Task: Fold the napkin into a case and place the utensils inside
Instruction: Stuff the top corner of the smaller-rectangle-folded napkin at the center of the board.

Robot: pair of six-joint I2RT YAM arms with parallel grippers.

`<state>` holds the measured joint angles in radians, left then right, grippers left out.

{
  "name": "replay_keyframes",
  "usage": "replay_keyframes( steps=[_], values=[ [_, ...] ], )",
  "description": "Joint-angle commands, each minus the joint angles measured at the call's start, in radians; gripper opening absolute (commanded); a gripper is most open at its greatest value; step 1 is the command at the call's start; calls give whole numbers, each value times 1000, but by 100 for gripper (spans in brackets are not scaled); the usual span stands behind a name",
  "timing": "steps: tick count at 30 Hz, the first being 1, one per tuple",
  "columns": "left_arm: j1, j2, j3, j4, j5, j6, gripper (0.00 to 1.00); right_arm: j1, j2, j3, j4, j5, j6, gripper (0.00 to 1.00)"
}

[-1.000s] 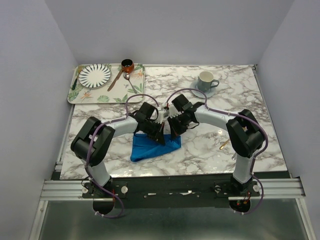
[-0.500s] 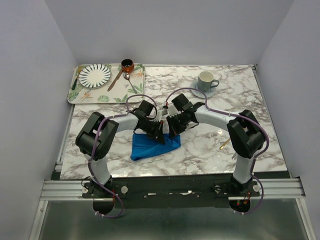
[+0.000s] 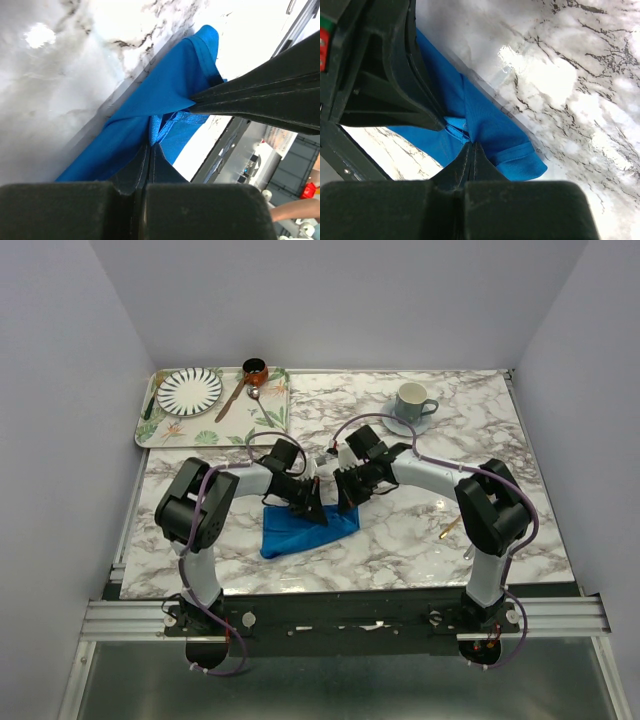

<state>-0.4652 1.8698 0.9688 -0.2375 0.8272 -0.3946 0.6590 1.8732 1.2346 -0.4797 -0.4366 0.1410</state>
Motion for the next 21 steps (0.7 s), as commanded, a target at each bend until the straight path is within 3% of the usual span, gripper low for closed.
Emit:
replay_keyframes(
  steps=[1,21],
  values=[
    [19,25,22,21,50,-30,0,-9,-25,-14,26,-42,-7,0],
    [62,149,149,-33,87,-90,0,-15,30,32,16,-42,-30,1]
  ],
)
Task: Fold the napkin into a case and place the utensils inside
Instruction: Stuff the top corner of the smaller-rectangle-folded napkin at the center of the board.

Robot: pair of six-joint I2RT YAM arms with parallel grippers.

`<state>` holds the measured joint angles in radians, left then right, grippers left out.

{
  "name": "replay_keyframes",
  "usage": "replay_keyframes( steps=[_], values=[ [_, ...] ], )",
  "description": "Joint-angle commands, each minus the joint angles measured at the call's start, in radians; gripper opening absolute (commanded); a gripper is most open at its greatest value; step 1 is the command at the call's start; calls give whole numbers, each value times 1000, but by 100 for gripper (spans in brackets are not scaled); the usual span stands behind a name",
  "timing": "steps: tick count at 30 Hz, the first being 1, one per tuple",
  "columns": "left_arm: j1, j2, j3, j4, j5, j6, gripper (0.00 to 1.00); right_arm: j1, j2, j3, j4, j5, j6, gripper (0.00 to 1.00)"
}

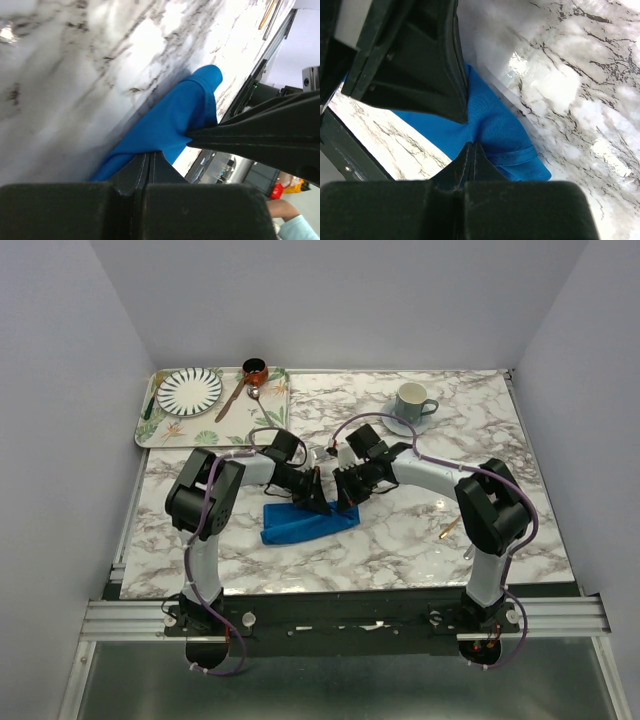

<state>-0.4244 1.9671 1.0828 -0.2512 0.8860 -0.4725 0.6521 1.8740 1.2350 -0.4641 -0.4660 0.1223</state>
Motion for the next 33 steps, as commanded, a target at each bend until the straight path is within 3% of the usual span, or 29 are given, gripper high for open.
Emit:
replay_keyframes(
  steps=[1,17,21,24,27,33],
  values=[
    [30,58,38,-19,30,-12,0,-9,34,37,-4,-14,-16,1],
    [47,133,149,-54,88,-35,0,-9,168,119,-68,76,-69,0],
    [61,113,147,-100,94,18,24,-14,194,127,-93,104,-70,0],
    [70,96,151,-176,91,98,34,-19,198,126,-102,105,-73,0],
    [76,75,143,-235,82,165,41,-26,200,124,-105,104,-82,1],
    [79,41,121,-322,42,261,45,-35,198,133,-110,90,-98,0]
  ],
)
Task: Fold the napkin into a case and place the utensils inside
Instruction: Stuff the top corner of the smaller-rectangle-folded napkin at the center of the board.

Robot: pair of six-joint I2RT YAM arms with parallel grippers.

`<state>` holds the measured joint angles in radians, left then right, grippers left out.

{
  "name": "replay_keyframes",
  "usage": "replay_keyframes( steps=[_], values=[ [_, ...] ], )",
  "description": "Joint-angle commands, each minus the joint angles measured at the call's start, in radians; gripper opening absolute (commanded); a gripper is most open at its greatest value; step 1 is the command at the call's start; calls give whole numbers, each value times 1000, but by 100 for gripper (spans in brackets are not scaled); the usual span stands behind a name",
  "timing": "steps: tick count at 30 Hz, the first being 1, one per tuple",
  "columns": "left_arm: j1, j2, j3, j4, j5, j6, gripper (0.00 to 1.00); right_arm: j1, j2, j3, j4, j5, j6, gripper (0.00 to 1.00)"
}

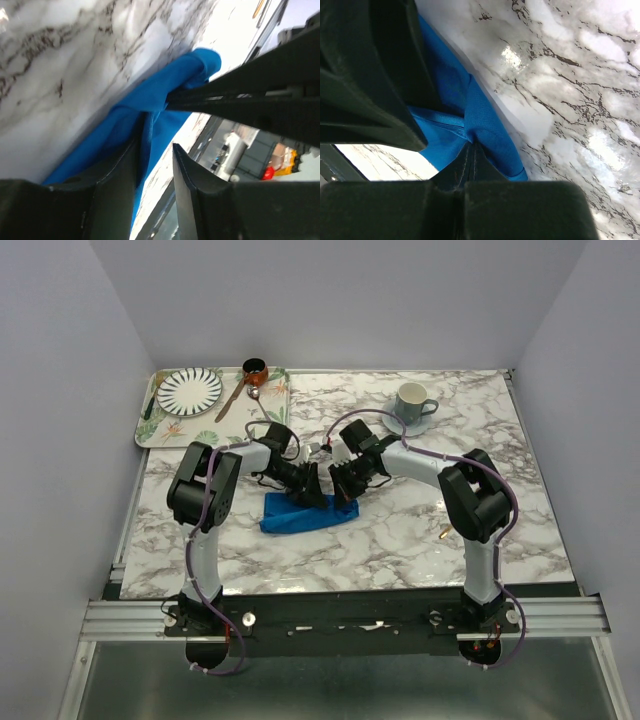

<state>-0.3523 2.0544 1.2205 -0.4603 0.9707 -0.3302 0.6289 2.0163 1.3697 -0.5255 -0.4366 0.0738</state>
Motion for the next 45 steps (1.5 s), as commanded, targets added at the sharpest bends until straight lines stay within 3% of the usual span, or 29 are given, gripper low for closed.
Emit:
replay_keyframes(
  steps=[1,7,8,9,15,27,34,40,45],
  values=[
    [7,-53,-19,-113,-46,125,45,-14,55,-1,-48,58,-54,1],
    [-10,-31,4,-106,-67,122,35,-14,44,3,-47,-7,-66,1],
    [-13,-30,10,-104,-72,122,31,-12,44,3,-47,-23,-66,1],
    [-13,-28,17,-104,-76,119,21,-12,33,5,-47,-28,-66,0],
    [-14,-14,50,-78,-70,73,0,-14,-13,0,-42,-99,-106,1],
    [-16,72,117,-46,-78,11,0,-29,-4,23,-71,-117,-137,2],
    [-16,138,146,-61,-87,16,0,-55,-14,78,-133,-117,-173,34],
    [-17,153,155,-95,-96,37,0,-84,-19,144,-143,-132,-166,45],
    [-17,151,155,-101,-102,43,0,-104,35,201,-125,-126,-129,46]
  ],
)
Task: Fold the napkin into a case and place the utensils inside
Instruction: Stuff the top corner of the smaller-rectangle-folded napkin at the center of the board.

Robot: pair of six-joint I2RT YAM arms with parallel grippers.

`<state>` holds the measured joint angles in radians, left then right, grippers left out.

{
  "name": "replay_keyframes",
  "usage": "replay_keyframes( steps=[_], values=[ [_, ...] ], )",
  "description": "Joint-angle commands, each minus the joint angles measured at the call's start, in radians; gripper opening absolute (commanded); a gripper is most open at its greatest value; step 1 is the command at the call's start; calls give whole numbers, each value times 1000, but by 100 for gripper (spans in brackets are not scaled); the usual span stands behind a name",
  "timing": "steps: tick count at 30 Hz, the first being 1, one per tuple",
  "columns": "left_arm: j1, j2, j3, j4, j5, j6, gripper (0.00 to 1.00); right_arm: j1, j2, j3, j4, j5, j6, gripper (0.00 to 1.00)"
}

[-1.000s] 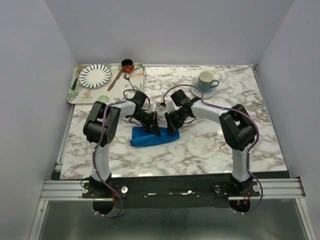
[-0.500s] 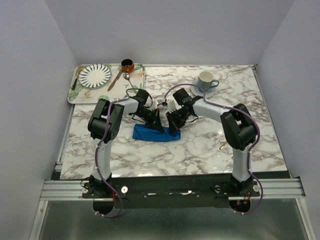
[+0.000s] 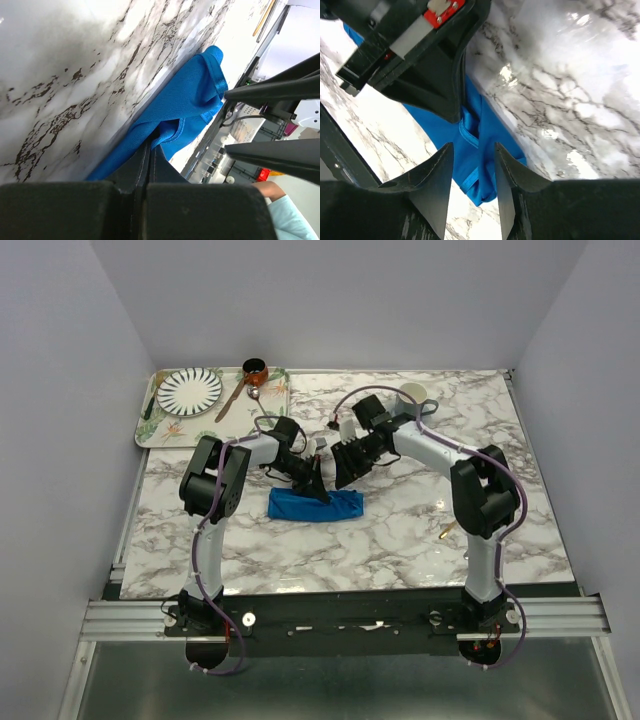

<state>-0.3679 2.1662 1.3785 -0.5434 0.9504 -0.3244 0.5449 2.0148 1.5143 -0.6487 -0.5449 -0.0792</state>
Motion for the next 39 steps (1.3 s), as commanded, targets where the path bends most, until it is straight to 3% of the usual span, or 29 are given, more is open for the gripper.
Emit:
replay_keyframes(
  steps=[1,17,29,34,39],
  values=[
    [-2,38,-2,-18,-82,38,0,-23,47,63,3,-18,35,46],
    [-2,24,-30,-10,-84,38,0,-20,203,98,61,-102,102,36],
    [-2,-52,-131,19,-73,19,0,4,145,-48,93,-174,98,22],
    [-2,-92,-171,-3,-71,56,0,10,93,-117,90,-237,117,22],
    [-2,-95,-185,-15,-82,81,0,7,104,-51,86,-219,147,26]
  ],
)
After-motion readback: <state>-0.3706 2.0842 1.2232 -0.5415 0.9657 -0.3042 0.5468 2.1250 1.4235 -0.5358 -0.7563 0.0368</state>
